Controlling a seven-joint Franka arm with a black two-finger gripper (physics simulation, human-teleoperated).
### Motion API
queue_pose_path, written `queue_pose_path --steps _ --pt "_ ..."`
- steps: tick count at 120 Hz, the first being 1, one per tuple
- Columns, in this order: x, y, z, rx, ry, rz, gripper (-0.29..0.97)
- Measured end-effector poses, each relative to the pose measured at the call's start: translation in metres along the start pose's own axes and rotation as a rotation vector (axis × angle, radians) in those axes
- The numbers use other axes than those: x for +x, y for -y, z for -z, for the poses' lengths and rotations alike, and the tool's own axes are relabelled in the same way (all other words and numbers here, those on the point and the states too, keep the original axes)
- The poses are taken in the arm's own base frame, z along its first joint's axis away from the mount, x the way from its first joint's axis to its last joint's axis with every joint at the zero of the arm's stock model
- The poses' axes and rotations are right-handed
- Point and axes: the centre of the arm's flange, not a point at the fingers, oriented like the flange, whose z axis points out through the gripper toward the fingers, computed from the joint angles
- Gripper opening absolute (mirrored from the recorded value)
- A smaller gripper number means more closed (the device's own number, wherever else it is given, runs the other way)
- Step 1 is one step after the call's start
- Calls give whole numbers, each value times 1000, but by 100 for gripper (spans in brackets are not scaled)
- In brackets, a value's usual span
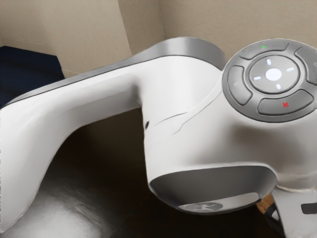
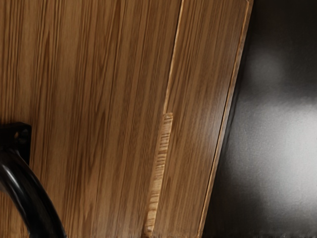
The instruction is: Pull the drawer handle with one arm to open the drawer
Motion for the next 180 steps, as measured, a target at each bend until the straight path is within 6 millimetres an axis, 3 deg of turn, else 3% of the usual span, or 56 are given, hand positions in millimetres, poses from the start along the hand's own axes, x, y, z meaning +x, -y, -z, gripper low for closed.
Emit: queue_pose_path --steps 34,60,86,154,180 --pt "-1 -22 -12 -15 49 -23 68" --pt "-15 -31 14 27 66 7 65" --pt "-16 -45 5 8 83 1 68" --pt "-28 -46 29 21 66 41 67" --pt "-26 -60 43 37 77 35 68"
